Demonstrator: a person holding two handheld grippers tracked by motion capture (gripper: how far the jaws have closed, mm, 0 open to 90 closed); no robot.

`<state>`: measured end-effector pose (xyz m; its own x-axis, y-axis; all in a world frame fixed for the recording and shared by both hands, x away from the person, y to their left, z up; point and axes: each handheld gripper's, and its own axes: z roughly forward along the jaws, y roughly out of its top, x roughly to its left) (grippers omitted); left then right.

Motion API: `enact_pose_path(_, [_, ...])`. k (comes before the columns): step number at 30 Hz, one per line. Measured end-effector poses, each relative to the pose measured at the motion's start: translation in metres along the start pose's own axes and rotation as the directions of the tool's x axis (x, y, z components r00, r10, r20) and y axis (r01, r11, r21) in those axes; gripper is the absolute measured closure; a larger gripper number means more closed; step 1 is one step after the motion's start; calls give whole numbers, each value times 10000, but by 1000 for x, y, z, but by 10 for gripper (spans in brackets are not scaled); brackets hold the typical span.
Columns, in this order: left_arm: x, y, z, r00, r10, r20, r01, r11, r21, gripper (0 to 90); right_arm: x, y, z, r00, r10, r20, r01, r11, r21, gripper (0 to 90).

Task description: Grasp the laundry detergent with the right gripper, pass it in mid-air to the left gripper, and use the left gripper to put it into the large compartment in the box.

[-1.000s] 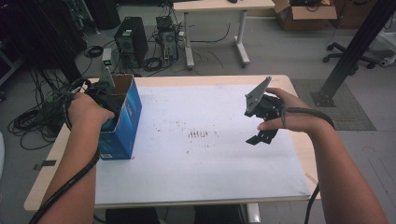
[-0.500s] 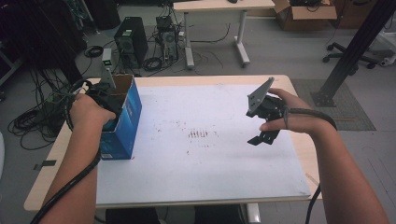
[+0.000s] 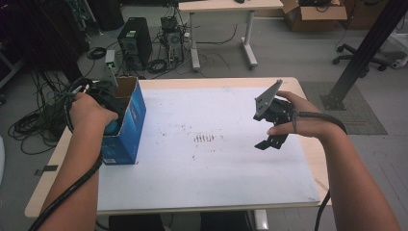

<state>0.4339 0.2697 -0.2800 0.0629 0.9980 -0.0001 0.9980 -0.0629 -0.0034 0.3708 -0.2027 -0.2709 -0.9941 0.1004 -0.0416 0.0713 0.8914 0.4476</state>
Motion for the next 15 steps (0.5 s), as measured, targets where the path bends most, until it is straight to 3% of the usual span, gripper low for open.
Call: enact_pose_path(15, [-3, -8, -34, 9998, 182, -66, -186, 9981, -590, 215, 1, 5, 0, 10000, -92, 35, 92, 9999, -68, 34])
